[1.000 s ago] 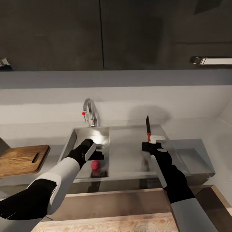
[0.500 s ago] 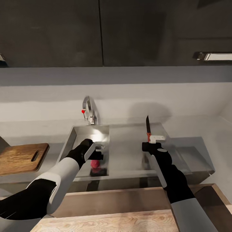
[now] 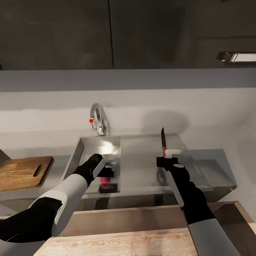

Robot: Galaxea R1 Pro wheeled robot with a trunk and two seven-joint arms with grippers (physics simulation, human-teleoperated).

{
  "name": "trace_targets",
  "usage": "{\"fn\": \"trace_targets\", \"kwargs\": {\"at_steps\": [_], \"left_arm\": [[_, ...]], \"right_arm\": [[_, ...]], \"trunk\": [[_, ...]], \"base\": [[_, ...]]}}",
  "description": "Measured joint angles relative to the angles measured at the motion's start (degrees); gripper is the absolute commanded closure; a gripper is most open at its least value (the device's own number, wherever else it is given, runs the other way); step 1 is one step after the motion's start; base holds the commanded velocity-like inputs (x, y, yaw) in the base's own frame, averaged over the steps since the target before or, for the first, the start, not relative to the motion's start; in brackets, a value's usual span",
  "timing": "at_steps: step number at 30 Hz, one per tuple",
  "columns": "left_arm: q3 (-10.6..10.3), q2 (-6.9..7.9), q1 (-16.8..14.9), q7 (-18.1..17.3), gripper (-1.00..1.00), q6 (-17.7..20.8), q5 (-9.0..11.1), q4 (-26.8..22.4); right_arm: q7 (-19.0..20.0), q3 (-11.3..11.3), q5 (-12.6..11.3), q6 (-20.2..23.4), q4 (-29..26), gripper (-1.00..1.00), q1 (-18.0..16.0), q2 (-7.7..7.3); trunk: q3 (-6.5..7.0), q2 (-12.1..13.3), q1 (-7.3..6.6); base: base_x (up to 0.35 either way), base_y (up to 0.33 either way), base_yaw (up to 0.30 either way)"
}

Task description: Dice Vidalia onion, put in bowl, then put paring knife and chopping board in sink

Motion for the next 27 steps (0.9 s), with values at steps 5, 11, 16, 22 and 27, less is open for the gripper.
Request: {"fn": "trace_targets", "kwargs": {"at_steps": [5,11,16,22,27], "left_arm": [[0.0,0.01,0.0,0.0,-1.0,0.0,0.0,0.0],[0.0,0.08,0.0,0.0,-1.0,0.0,0.0,0.0],[0.0,0.09,0.0,0.0,-1.0,0.0,0.0,0.0],[0.0,0.08,0.0,0.0,1.0,0.0,0.2,0.0],[0.0,0.15,0.1,0.0,1.0,-0.1,0.2,0.0]], "right_arm": [[0.0,0.0,0.0,0.0,0.0,1.0,0.0,0.0],[0.0,0.0,0.0,0.0,0.0,1.0,0.0,0.0],[0.0,0.0,0.0,0.0,0.0,1.0,0.0,0.0],[-0.1,0.0,0.0,0.0,0.0,1.0,0.0,0.0],[-0.1,0.1,0.0,0.0,0.0,1.0,0.0,0.02]], "trunk": [[-0.46,0.0,0.0],[-1.01,0.0,0.0],[-1.47,0.0,0.0],[-1.96,0.0,-0.01],[-2.02,0.0,-0.01]], "base": [[0.0,0.0,0.0],[0.0,0.0,0.0],[0.0,0.0,0.0],[0.0,0.0,0.0],[0.0,0.0,0.0]]}}
